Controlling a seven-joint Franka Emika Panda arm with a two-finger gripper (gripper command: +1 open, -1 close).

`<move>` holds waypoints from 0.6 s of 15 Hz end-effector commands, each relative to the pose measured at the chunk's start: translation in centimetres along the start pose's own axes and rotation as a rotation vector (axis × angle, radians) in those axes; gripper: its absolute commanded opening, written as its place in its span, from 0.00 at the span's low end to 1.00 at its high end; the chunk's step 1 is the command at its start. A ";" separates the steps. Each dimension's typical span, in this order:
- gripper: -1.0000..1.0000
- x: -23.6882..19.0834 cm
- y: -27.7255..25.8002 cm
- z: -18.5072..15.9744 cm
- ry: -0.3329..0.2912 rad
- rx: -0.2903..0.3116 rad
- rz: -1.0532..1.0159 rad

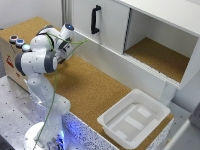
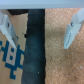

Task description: Grasp the handle of the drawer, then open it

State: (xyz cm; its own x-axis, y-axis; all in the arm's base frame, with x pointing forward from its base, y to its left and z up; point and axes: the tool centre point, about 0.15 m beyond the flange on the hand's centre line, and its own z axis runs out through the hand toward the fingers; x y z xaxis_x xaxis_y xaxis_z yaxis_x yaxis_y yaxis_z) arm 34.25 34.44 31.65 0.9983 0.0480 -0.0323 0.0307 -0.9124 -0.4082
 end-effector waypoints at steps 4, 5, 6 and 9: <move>1.00 1.4 -1.8 3.4 -0.003 -0.015 -0.038; 0.00 1.4 -1.9 3.3 -0.002 -0.011 -0.040; 0.00 1.2 -1.9 3.2 0.011 -0.011 -0.043; 0.00 0.7 -1.2 2.6 0.033 -0.005 -0.023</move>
State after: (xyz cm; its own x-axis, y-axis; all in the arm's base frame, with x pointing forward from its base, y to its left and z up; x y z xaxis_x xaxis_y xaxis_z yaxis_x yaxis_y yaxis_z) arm 34.69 36.28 30.30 0.9981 0.0618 -0.0067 0.0536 -0.9104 -0.4102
